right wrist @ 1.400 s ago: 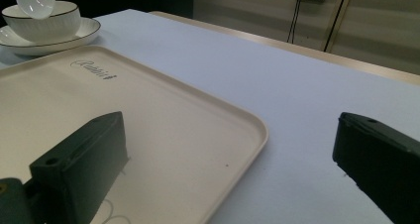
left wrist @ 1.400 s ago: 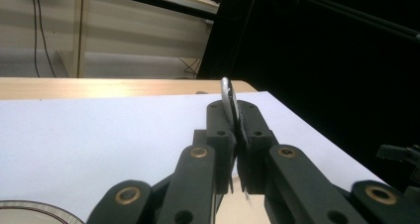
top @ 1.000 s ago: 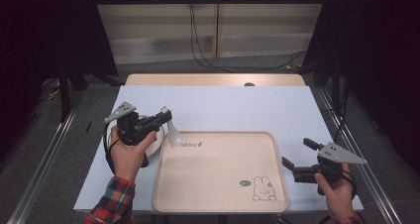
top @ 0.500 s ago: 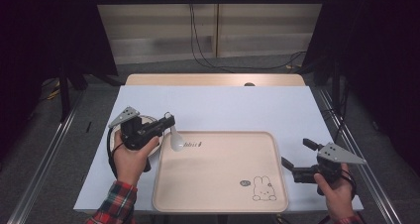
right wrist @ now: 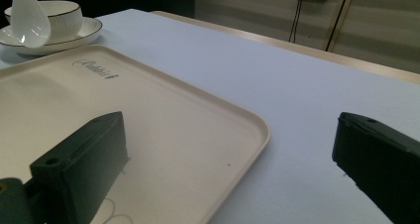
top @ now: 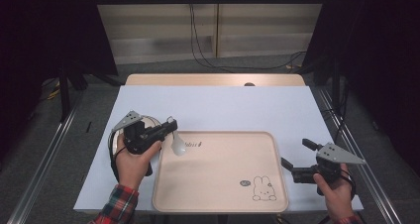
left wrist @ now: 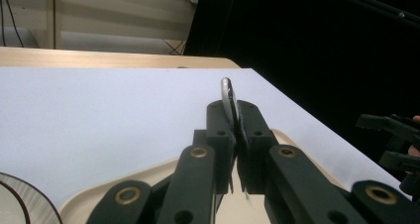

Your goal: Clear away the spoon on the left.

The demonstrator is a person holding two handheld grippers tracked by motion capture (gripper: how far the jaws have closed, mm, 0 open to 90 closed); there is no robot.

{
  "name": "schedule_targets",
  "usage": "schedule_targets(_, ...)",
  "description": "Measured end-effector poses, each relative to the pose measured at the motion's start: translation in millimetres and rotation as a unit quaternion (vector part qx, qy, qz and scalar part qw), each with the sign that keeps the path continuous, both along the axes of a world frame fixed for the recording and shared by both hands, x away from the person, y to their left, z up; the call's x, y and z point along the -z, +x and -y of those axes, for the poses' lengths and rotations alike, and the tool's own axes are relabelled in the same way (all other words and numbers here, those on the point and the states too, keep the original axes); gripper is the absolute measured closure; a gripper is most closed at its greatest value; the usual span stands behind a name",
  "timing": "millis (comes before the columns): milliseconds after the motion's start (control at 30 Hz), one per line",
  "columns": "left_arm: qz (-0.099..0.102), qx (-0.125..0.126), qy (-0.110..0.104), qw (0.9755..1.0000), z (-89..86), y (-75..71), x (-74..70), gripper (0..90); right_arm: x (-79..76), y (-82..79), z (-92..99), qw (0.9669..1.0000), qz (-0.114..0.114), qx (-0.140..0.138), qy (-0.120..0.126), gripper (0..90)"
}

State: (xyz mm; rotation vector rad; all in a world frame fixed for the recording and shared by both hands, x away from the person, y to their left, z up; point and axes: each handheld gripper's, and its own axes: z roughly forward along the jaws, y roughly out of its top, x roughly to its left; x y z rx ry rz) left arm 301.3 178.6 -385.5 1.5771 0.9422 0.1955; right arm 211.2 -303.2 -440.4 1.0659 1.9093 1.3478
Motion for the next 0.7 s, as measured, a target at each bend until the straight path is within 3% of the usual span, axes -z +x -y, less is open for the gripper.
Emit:
schedule_targets(567, -0.01, 0.007, 0.01, 0.9999, 0.5, -8.1, 9.3, 85.6, -0.6, -0.6, 0.3, 1.0, 0.0, 0.0, 0.002, 0.1)
schedule_targets(700, -0.013, 0.011, 0.002, 0.9999, -0.1, -11.0, 13.6, 85.6, -0.5, -0.7, 0.2, 1.0, -0.001, 0.001, 0.002, 0.1)
